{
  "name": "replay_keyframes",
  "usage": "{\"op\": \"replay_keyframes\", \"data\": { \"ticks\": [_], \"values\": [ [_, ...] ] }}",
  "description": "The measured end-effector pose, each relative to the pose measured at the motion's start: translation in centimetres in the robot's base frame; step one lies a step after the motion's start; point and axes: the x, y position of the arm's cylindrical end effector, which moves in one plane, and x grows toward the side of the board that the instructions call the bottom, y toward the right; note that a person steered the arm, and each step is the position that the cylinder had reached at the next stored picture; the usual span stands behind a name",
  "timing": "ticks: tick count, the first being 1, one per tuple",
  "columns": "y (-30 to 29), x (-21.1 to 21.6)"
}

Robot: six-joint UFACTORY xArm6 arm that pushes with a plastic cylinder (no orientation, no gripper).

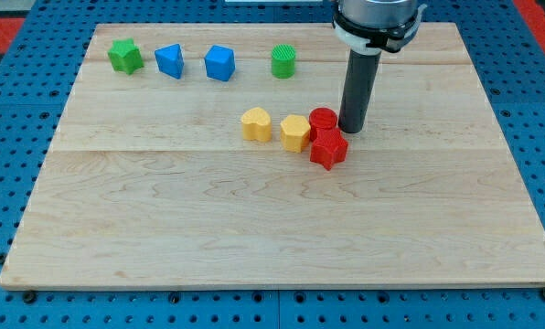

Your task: Slide the red star into the yellow hexagon

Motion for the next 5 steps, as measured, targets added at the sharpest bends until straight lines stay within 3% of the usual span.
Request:
{"op": "replay_keyframes", "data": {
  "ticks": [1,2,4,5],
  "values": [
    [1.9,0.3],
    [4.6,4.9],
    [-3.2,6.6],
    [-3.9,6.4]
  ]
}}
